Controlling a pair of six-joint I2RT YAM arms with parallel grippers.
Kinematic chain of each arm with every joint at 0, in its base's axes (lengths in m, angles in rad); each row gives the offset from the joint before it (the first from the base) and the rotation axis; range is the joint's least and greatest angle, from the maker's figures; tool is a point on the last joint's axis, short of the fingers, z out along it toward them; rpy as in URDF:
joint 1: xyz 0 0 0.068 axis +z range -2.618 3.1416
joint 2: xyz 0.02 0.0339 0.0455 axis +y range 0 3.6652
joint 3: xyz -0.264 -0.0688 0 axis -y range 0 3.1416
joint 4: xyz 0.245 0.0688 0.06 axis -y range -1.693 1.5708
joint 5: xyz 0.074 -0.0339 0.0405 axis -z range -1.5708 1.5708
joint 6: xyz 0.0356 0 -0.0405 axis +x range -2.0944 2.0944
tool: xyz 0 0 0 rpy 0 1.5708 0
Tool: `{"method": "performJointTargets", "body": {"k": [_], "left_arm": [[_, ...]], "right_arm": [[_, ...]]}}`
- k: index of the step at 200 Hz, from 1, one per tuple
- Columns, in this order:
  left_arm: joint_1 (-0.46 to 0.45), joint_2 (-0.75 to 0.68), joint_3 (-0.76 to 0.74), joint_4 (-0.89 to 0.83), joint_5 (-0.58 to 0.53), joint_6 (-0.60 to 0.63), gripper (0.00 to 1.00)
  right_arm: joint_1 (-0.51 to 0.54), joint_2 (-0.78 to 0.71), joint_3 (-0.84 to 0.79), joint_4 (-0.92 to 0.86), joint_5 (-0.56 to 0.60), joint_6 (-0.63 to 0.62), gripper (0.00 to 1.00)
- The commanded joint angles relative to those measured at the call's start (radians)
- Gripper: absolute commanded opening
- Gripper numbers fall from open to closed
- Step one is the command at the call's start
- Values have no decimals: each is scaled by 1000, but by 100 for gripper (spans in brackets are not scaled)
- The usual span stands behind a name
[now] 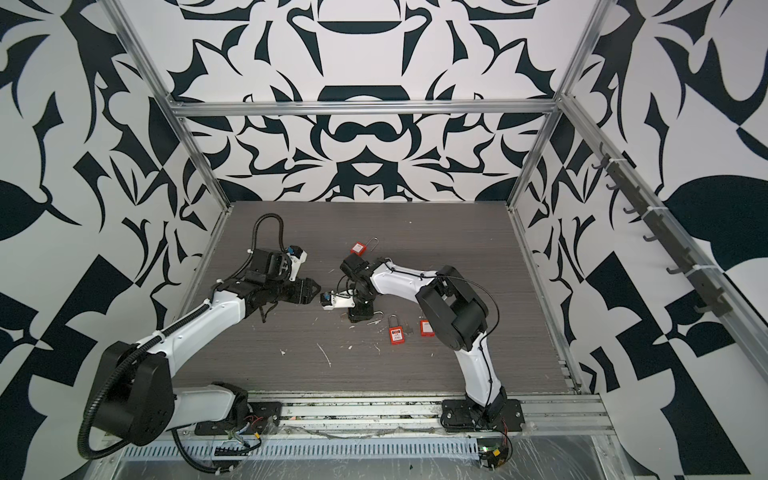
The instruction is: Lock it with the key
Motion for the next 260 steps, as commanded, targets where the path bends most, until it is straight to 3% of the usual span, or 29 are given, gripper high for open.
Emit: {"method": "performJointTargets", "body": {"k": [1,43,121,260], "left_arm": [[4,-28,-20,7,14,-11,72],[4,-61,-23,8,20,-11,72],[4,-77,-38,20,27,-12,72],[4,-78,-53,40,24,-12,71]], "right_arm": [[4,-22,-13,-18,35,0,43],[5,-37,-10,-25,55,-6,54],[4,-87,-40,4,52,-13,37],[4,-113,-65,144,53,147,33]]}}
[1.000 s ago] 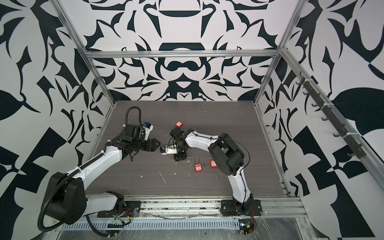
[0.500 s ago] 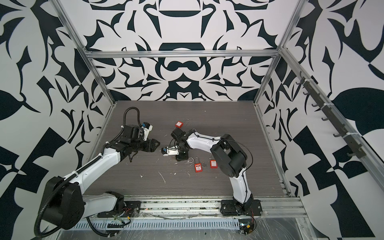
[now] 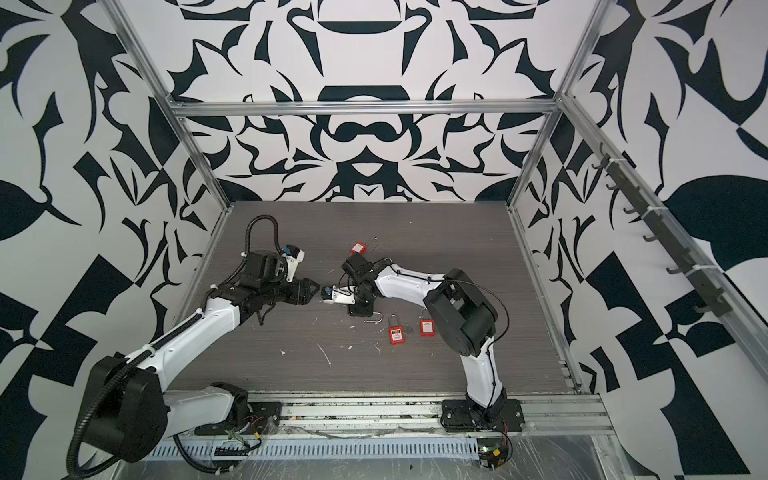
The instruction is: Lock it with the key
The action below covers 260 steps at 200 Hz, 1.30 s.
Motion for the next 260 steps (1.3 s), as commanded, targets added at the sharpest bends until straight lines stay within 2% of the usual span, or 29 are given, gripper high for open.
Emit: {"method": "performJointTargets", "body": {"k": [1,71,142,180,193,233,260], "left_arm": [[4,-6,-19,10,10,-9,71],[4,-1,-24,13,12,-7,70],[2,-37,-49,78,67,-6,69],[-25,-79,-74,129,83,5,67],[-42,-93,-81,146,84,11,66],[-137,-132,-124,259,74,56,65],[-231,-141,-151,362,31,103,65]], "right_arm": [[1,-41,2,30,-11,30,33],[-10,-27,37,35,10,134,33],[-41,-70,88,7,55,381,33],[-74,-118,100,23,66,558,31],[-88,-135,111,36,80,635,26],[-118,-175,168,33,148,871,25],[-126,-227,177,56,334,1105,26]]}}
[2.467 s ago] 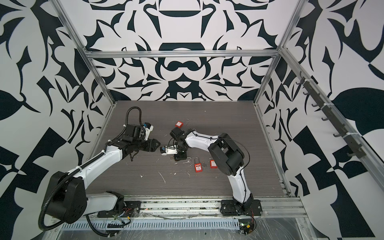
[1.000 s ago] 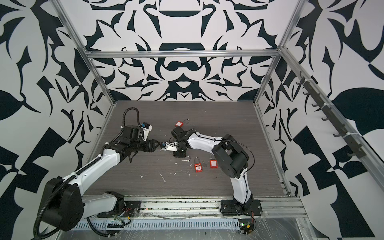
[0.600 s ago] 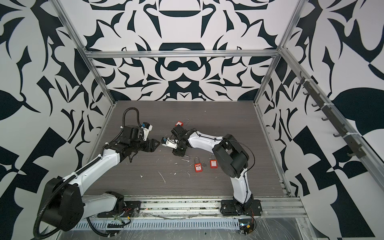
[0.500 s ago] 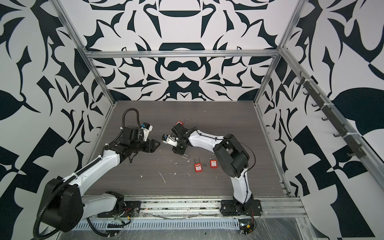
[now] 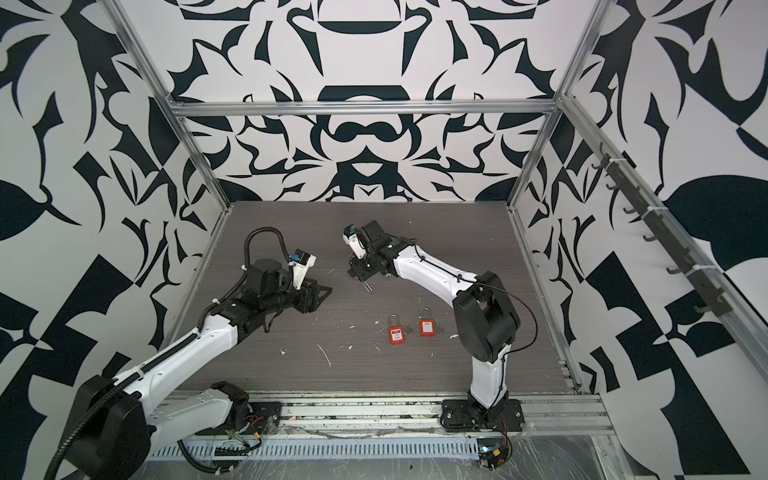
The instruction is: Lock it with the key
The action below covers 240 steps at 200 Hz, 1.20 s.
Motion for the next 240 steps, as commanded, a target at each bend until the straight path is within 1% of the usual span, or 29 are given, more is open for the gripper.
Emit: {"method": "performJointTargets", "body": {"k": [1,21,33,46,65,66,72,99,120,134,137,149,168,179,205,240], "left_arm": [[-68,-16,-29,130,-26,58,65],[-150,-5,-27,183,-103,104,65],[-193,9,-22,213,-148,124,65],[-226,32,-18,259,-191,131,65],[-250,65,-19,347,-216,131,64],[-250,66,-19,352,-218,131,64],[-255,75,-19,379,-228,127,64],[-266,104,-23,480,-274,116,62],[-284,133,-27,557,-286,169,61],[-295,154,-25,602,-286,216,60],[-299,189,-24,616,-284,225,60],[-310,225,-20,662,-276,265,60],[-322,278,8,690,-291,289,59],[-326,305,31,690,-314,292,58],[-341,340,62,702,-412,306,56],[-369,344,47,759,-463,337,54]], "right_arm": [[-7,-85,38,46,168,273,26],[-9,-139,-4,113,207,402,25],[-9,-167,-34,165,214,500,24],[-9,-190,-71,223,211,565,25],[-7,-214,-104,257,232,643,24],[-7,-215,-104,257,261,648,24],[-7,-222,-114,259,285,674,24],[-9,-261,-174,281,337,778,24],[4,-288,-186,265,390,796,24],[6,-302,-203,264,393,842,24],[6,-304,-207,267,393,851,24],[6,-313,-227,288,384,880,24],[8,-325,-239,300,388,902,24],[8,-331,-248,303,395,916,24],[11,-351,-273,310,411,930,24],[13,-365,-294,309,424,936,24]]}}
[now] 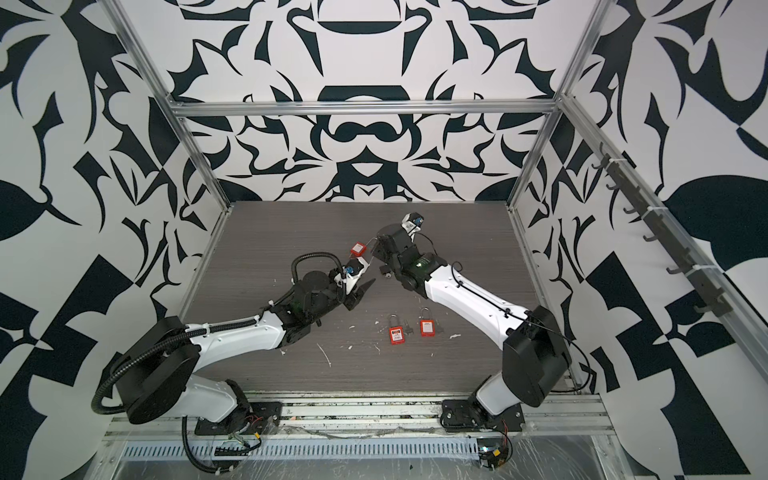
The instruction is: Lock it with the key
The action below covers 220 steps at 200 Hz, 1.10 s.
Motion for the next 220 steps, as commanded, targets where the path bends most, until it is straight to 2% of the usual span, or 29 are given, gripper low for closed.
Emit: {"method": "performJointTargets", "body": {"k": [1,35,64,95,134,163,193,220], "left_arm": [[-22,4,13,78,-64,37,54],[-24,29,29,81,-74,46,52],[-25,53,54,66,-102,48,42],[-24,69,76,44,-136,41,37],[-24,83,93,34,-112,26,28],[-24,87,94,18,-80,9,28],[-24,91,101,-5,-67,-10,35],[-24,99,122,-47,-90,-15,32]], "right_arm": [[6,-41,-5,50,40,23,24],[8,-42,-13,59,42,27,23],[10,-47,-29,69,50,29,23],[12,-63,-47,79,59,36,22],[14,-68,-64,83,57,47,21],[16,-78,-70,95,59,51,21],[20,-83,-71,96,68,50,21],[27,-82,-72,99,67,47,20]]}}
